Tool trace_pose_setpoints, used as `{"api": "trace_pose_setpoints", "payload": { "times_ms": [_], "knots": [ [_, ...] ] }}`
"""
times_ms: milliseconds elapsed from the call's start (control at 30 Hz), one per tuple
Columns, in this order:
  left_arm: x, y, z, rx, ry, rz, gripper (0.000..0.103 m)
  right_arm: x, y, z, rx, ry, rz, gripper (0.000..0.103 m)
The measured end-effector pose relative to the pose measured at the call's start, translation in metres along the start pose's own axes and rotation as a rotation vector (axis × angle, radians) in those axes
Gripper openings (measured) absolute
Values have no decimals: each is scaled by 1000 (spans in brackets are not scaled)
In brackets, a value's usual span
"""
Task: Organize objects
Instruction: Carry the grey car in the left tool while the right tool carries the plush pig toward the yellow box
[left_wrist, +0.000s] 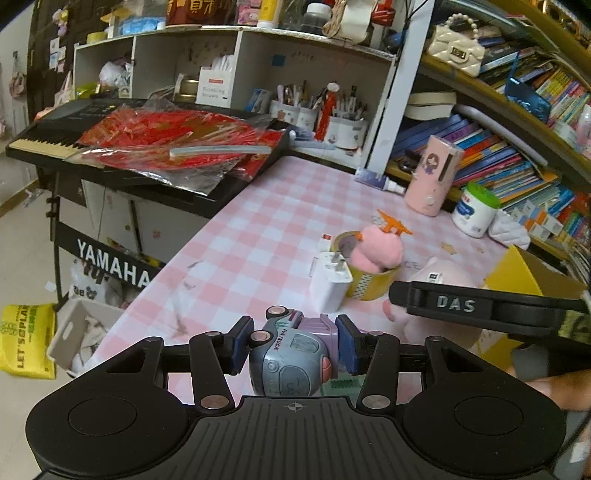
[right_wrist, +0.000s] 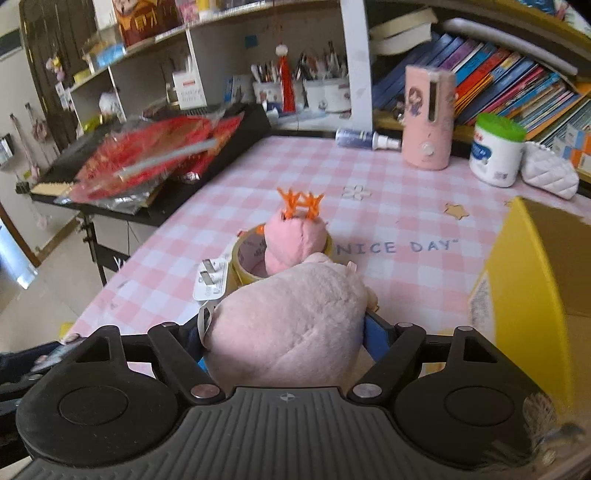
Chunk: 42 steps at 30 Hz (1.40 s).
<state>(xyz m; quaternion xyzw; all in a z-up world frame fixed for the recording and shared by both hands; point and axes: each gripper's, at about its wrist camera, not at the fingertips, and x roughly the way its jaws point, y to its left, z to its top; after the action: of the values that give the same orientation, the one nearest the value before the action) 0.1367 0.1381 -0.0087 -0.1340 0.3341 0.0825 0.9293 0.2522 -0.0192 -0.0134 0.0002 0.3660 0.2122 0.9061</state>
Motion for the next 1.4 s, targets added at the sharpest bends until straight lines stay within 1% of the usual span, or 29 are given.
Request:
{"api": "trace_pose_setpoints", "payload": {
  "times_ms": [133,300,400,600,767,1067,1400],
  "knots": [
    [-8,-3,-7,10,-1,-27,47,-21,2,-5,-5,-6,3,79],
    [-20,-5,-16,22,-5,-56,47,-48,5,-20,-22,-7,11,79],
    [-29,-5,-24,29,-4,-71,47,-61,6,-31,-28,-16,1,79],
    [-53,1,-43,25,-4,-76,47,-82,12,-51,-6,-13,-26,79],
    [-73,10,-56,19,-7,-73,47,-100,22,-70,-2,-10,-26,79],
    [-100,7,-77,61,4,-109,47,-134,26,-102,49,-11,-55,79],
    [-116,-5,-94,119,19,-170,47,-165,11,-132,141,-1,-116,79]
  ]
}}
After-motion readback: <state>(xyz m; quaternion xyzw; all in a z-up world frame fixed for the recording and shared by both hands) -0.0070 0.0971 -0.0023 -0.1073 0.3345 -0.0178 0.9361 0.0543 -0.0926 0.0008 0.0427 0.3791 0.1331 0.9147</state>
